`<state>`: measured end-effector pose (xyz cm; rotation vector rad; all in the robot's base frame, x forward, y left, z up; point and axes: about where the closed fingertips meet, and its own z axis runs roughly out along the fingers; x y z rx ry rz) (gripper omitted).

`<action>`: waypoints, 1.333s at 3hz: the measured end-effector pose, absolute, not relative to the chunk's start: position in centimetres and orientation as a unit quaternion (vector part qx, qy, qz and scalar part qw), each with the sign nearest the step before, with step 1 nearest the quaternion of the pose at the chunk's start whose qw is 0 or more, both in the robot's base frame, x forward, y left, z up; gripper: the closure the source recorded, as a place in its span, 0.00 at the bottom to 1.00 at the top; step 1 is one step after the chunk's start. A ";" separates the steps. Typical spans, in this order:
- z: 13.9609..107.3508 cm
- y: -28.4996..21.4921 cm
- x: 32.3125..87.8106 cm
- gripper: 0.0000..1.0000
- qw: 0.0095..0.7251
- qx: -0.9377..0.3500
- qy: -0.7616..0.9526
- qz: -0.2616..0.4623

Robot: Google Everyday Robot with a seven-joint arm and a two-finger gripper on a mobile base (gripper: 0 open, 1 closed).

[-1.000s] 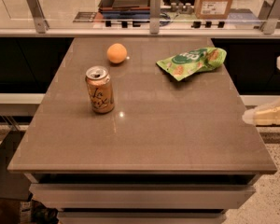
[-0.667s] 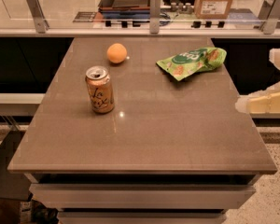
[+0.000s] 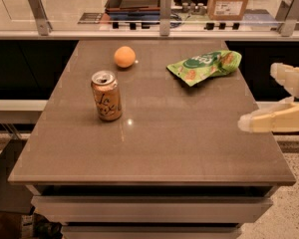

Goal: Pick orange can

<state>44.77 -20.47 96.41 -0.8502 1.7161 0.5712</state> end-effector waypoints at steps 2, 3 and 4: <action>93.9 -16.9 43.4 0.00 0.533 -0.357 0.707 0.298; 91.2 -13.2 43.9 0.00 0.529 -0.365 0.690 0.333; 89.4 -7.6 44.6 0.00 0.527 -0.393 0.664 0.357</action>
Offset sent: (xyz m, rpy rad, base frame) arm -0.0178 0.0430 -0.0387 0.1279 0.0581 0.0958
